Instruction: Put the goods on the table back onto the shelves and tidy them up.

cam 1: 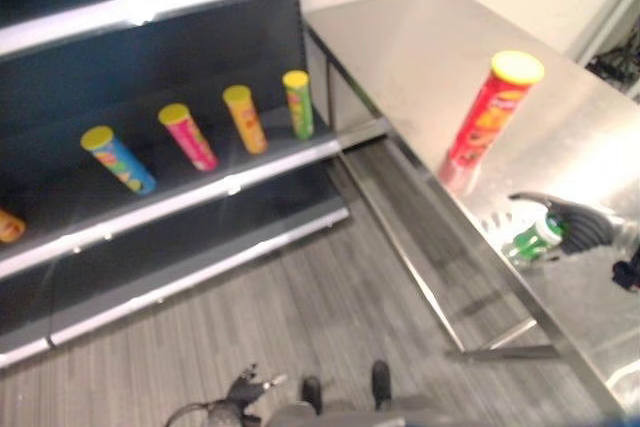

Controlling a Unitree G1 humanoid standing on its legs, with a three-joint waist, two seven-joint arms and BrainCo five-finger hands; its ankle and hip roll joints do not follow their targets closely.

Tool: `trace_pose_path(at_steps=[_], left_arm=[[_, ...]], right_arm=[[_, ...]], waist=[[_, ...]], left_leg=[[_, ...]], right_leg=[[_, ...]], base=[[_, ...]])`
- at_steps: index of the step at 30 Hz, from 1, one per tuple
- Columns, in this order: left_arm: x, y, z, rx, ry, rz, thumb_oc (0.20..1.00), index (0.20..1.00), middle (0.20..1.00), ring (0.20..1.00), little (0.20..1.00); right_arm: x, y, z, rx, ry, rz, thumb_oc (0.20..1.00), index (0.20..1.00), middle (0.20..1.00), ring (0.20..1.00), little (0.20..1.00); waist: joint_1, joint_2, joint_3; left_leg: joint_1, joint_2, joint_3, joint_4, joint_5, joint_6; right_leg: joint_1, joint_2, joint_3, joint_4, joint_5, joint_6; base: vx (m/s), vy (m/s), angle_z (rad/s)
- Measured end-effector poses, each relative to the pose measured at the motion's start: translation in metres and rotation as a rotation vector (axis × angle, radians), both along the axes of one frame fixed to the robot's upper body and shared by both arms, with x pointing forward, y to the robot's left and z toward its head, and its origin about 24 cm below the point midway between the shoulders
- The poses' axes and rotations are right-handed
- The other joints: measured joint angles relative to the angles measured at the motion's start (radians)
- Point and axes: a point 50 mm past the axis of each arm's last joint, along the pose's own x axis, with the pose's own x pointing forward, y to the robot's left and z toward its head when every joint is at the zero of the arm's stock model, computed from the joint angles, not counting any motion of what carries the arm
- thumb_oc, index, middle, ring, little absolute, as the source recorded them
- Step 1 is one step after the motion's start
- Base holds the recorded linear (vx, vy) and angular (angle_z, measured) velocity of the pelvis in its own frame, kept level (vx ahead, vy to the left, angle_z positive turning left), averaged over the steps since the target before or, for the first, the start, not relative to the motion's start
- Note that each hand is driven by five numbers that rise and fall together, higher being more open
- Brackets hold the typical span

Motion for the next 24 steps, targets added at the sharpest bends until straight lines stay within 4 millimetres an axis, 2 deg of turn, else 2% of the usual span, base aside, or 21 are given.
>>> trace_pose_path(at_steps=[12,13,14,15,24], left_arm=[[0.0081,0.0016,0.0022,0.007,-0.02,-0.006,1.0,1.0,1.0,1.0,1.0],[0.0085,0.0022,0.0024,0.009,-0.021,-0.006,1.0,1.0,1.0,1.0,1.0],[0.0086,0.0024,0.0025,0.009,-0.021,-0.006,1.0,1.0,1.0,1.0,1.0],[0.0086,0.0025,0.0025,0.01,-0.021,-0.006,1.0,1.0,1.0,1.0,1.0],[0.0088,0.0071,0.0035,0.024,-0.022,-0.004,1.0,1.0,1.0,1.0,1.0]], right_arm=[[-0.005,-0.0052,-0.0049,-0.01,0.014,-0.021,1.0,1.0,1.0,1.0,1.0],[-0.0052,-0.0052,-0.0055,-0.008,0.015,-0.022,0.583,0.583,0.583,0.583,0.583],[-0.0052,-0.0052,-0.0054,-0.007,0.014,-0.022,0.363,0.363,0.363,0.363,0.363],[-0.0051,-0.0052,-0.0054,-0.013,0.013,-0.021,0.2,0.2,0.2,0.2,0.2],[-0.0047,-0.0046,-0.0029,-0.027,-0.026,-0.021,0.2,0.2,0.2,0.2,0.2]], waist=[[-0.002,-0.015,0.008],[-0.002,-0.015,0.008],[-0.002,-0.015,0.008],[-0.002,-0.015,0.008],[-0.002,-0.021,0.004]], left_leg=[[0.001,0.0,0.019,0.0,0.0,0.0],[0.001,0.0,0.018,0.0,0.0,0.0],[0.002,0.001,0.018,0.0,0.0,0.0],[0.001,0.001,0.018,0.0,0.0,0.0],[0.001,0.001,0.018,0.0,0.0,0.0]], right_leg=[[-0.006,0.001,0.017,0.0,0.0,0.0],[-0.006,0.001,0.017,0.0,0.0,0.0],[-0.006,0.001,0.017,0.0,0.0,0.0],[-0.006,0.001,0.017,0.0,0.0,0.0],[-0.006,0.001,0.017,0.0,0.0,0.0]], base=[[0.01,-0.004,-0.04],[0.0,0.0,0.0],[0.0,0.0,0.0],[0.0,0.0,0.0],[0.0,0.0,0.0]])
